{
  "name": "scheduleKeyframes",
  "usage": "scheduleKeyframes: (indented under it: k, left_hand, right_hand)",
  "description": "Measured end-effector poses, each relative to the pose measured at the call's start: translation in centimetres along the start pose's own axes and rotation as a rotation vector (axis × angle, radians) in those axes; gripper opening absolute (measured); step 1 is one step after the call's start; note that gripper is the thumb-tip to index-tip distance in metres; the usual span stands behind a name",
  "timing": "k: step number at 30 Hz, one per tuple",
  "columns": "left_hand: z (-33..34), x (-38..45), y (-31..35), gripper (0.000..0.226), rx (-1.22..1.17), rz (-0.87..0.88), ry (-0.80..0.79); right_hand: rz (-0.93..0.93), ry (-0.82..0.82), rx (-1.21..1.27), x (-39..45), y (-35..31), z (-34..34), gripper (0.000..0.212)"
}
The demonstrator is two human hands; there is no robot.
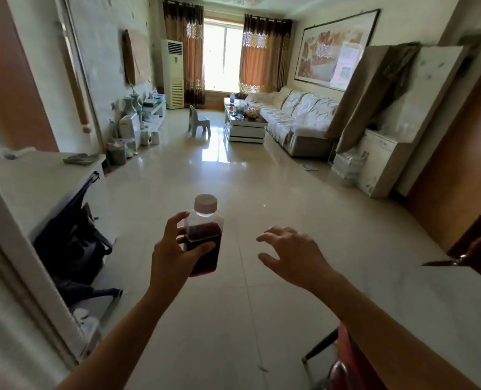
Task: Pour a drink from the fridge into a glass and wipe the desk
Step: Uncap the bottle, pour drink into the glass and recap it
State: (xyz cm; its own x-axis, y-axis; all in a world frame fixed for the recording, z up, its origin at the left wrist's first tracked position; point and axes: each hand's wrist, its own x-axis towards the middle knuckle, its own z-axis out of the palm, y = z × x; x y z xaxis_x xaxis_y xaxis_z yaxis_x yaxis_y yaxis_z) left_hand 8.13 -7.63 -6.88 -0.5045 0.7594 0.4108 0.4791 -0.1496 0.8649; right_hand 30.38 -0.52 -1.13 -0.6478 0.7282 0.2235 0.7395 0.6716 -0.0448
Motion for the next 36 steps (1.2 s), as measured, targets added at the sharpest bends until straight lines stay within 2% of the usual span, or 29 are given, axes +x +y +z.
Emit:
scheduleKeyframes:
  k: [5, 16, 25, 36]
  left_hand:
    - [1.3, 6.6, -3.5, 0.074, 0.014, -0.068, 0.076]
    - [1.5, 22.1, -11.1, 0.075, 0.160, -0.244, 0.388]
    - [-4.2, 30.9, -19.0, 0.075, 0.302, -0.321, 0.582]
    - [-13.2, 42.3, -29.4, 0.074, 0.404, -0.402, 0.752]
  right_hand:
    - [-0.122, 0.006, 0.038, 10.2, 2.2, 2.7, 0.038]
    - [-0.415, -0.074, 0.177, 34.9, 4.7, 9.3, 0.036]
    - [-0.690, -0.132, 0.215, 52.2, -2.6, 14.7, 0.037]
    - [-0.904, -0.189, 0.260, 70.7, -15.4, 20.1, 0.036]
